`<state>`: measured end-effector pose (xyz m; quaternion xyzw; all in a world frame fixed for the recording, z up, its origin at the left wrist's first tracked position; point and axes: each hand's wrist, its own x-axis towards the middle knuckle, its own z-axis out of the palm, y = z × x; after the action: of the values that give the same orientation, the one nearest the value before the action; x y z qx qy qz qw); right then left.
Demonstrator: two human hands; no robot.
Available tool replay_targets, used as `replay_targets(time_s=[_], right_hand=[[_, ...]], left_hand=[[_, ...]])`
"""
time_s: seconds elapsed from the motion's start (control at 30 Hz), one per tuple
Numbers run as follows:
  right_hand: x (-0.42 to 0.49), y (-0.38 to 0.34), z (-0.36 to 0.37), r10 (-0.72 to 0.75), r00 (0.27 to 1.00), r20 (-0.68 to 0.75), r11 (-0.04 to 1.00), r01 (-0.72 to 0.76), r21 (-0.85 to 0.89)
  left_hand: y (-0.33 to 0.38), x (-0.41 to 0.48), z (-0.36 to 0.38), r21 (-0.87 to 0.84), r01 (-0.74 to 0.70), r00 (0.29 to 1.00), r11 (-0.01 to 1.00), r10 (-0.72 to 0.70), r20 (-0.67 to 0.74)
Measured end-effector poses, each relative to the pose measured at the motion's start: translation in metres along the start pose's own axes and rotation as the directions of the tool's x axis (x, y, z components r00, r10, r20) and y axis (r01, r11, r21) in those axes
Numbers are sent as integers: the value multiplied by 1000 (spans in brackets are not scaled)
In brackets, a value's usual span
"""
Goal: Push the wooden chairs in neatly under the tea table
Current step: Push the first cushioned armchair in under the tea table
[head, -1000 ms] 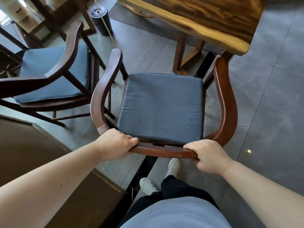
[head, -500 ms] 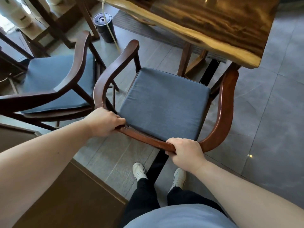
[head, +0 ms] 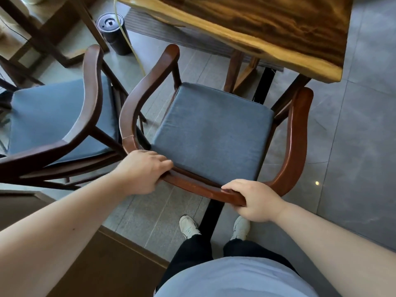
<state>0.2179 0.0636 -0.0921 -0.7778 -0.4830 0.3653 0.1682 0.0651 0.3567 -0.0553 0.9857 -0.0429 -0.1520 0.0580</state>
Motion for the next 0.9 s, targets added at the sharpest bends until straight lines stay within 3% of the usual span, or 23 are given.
replay_targets(time_s=[0.07, 0.13, 0.23, 0.33, 0.6, 0.9], right_hand=[[-4, 14, -10, 99, 986, 135, 994, -92, -54], [-3, 34, -22, 156, 957, 246, 966, -97, -238], [7, 58, -38, 188, 907, 376, 873, 21, -486], [16, 61, -45, 184, 863, 470, 825, 125, -551], [18, 70, -48, 159, 864, 477, 835, 141, -533], [16, 93, -66, 208, 857, 472, 805, 124, -580]], left_hand=[[21, 5, 4, -11, -53, 997, 999, 52, -52], [47, 17, 3, -19, -98, 993, 995, 96, -75], [76, 33, 4, 62, -63, 998, 996, 64, -23], [79, 34, 6, 52, -25, 999, 998, 26, -31], [75, 41, 8, 66, -16, 983, 998, 28, -183], [99, 58, 13, 33, 56, 995, 998, -53, -88]])
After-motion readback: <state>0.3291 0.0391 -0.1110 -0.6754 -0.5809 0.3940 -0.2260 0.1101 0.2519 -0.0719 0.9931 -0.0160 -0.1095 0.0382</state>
